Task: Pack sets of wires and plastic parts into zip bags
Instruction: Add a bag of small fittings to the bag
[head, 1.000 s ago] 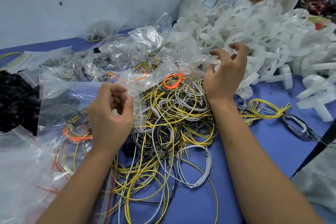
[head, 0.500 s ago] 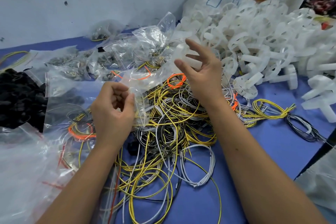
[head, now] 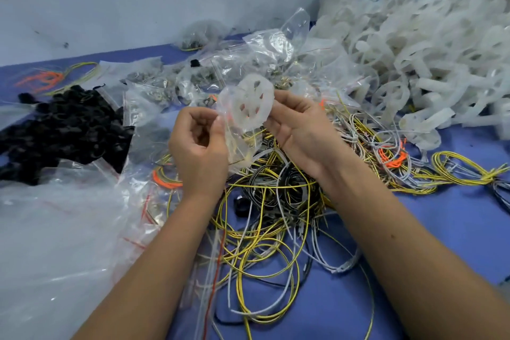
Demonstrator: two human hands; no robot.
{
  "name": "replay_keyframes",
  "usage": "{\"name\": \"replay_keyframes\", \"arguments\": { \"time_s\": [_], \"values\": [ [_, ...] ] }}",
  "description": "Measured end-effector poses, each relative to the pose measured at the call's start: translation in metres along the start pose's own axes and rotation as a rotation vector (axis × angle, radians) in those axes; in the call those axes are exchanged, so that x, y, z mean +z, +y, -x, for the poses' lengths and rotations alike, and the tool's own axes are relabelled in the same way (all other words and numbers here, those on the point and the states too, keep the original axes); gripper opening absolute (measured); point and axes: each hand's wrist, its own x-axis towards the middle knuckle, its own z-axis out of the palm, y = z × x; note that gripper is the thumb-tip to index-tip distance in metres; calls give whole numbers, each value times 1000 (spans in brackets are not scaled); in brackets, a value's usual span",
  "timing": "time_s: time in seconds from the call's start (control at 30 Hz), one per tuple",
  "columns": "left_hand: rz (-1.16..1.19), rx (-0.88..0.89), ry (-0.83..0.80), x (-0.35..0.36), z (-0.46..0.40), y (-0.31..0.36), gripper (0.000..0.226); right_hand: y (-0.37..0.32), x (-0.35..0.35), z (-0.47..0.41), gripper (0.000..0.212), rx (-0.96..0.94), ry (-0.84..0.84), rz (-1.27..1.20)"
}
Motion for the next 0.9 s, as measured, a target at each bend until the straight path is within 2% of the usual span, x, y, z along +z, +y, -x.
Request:
{"name": "replay_keyframes", "arguments": {
  "time_s": [0.1,0.2,0.3,0.4,0.43,0.5,0.57,0.6,0.77,0.83,0.9],
  "values": [
    [5,35,58,-2,0,4,25,9,4,-1,25,41,20,185],
    [-20,147,57,-6,-2,10,28,15,8,-1,15,-14,25,446],
    [-144,362,-61,-10,-2,13,14,20,18,2,3,-121,-24,714],
    [-203,517,-172,-5,3,19,8,19,24,1,14,-257,-47,996],
    [-203,548,-201,-2,6,22,8,18,25,1,11,-281,-48,1015],
    [-195,575,-234,1,10,26,8,16,28,3,7,-243,-70,865],
    [-191,559,-219,1,10,27,8,15,28,6,12,-153,-113,685],
    [-193,548,-200,1,10,28,8,15,27,7,16,-124,-133,670],
    [-192,507,-169,0,9,29,10,10,25,6,30,-134,-270,896],
    [-167,482,-154,-1,7,30,8,10,28,6,18,-110,-254,799],
    [-138,457,-121,0,5,32,7,13,33,8,6,-52,-184,556]
  ]
}}
